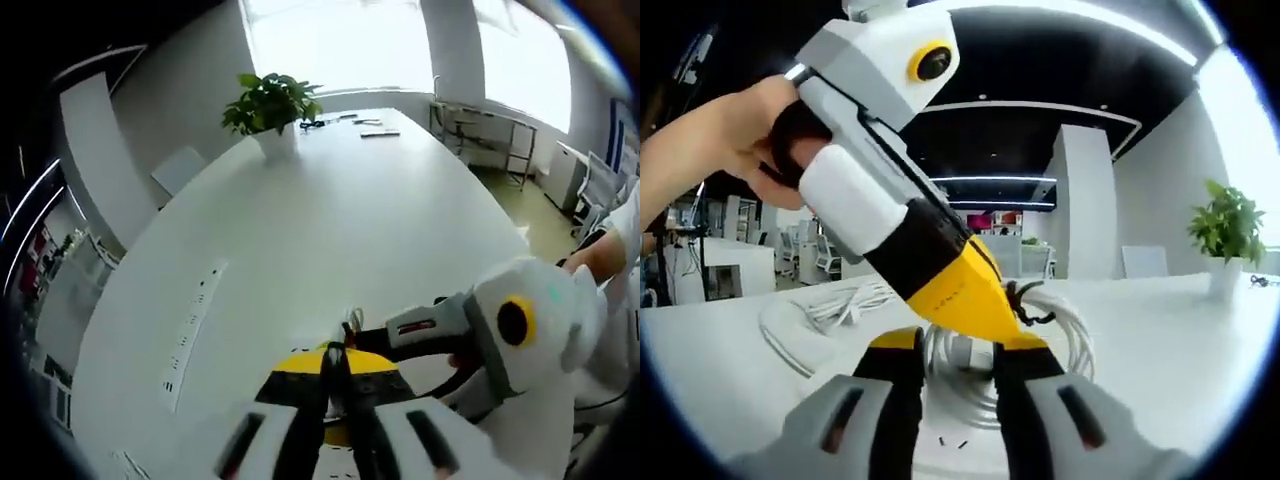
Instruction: Straighten the power strip on the desk, plug the charger into it
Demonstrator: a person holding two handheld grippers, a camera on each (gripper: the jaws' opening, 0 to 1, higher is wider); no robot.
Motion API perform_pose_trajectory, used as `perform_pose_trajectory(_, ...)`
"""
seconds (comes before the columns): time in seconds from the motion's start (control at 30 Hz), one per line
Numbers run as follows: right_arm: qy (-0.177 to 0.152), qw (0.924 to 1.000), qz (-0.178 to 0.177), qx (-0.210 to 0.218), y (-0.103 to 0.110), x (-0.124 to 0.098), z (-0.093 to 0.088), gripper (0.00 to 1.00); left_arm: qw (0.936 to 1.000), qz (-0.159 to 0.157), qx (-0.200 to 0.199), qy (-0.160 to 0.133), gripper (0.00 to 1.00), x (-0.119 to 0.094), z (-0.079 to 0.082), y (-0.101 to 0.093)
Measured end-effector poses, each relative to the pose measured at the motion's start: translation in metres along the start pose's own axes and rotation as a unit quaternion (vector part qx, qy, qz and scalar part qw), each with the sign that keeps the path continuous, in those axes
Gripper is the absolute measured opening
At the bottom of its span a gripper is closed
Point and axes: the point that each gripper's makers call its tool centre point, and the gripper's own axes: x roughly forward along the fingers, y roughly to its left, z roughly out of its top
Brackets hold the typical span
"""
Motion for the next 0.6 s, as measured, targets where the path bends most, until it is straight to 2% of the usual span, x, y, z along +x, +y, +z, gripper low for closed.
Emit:
perform_pose_trajectory(0.2,-0.01,0.9999,0.004,0.012,-0.001,-0.005,0.001,0.25,0.9992,0.0,-0.036,-0.02,0.08,0.001,0.002,0.0)
perform_pose_trajectory(0.33,-0.012,0.9999,0.002,0.009,-0.002,-0.006,0.001,0.25,0.9962,-0.007,-0.065,-0.058,0.11,-0.001,0.006,-0.002)
perform_pose_trajectory(0.37,0.0,0.9999,0.0,0.014,-0.002,-0.007,-0.004,0.25,0.9958,-0.008,-0.068,-0.061,0.12,-0.002,0.004,-0.002)
perform_pose_trajectory(0.43,-0.01,0.9998,-0.001,0.017,-0.005,-0.008,-0.002,0.24,0.9913,-0.002,-0.081,-0.104,0.16,-0.008,0.014,0.0)
perform_pose_trajectory(0.47,-0.008,0.9998,0.0,0.017,-0.004,-0.008,-0.003,0.24,0.9904,-0.003,-0.087,-0.107,0.16,-0.011,0.013,0.0)
perform_pose_trajectory(0.5,-0.006,1.0,0.003,-0.004,-0.002,-0.009,-0.003,0.24,0.9884,-0.004,-0.093,-0.12,0.16,-0.014,0.016,-0.001)
perform_pose_trajectory(0.6,-0.01,0.9997,0.005,-0.023,0.003,-0.011,-0.004,0.24,0.9862,0.017,-0.082,-0.143,0.17,-0.024,0.017,0.004)
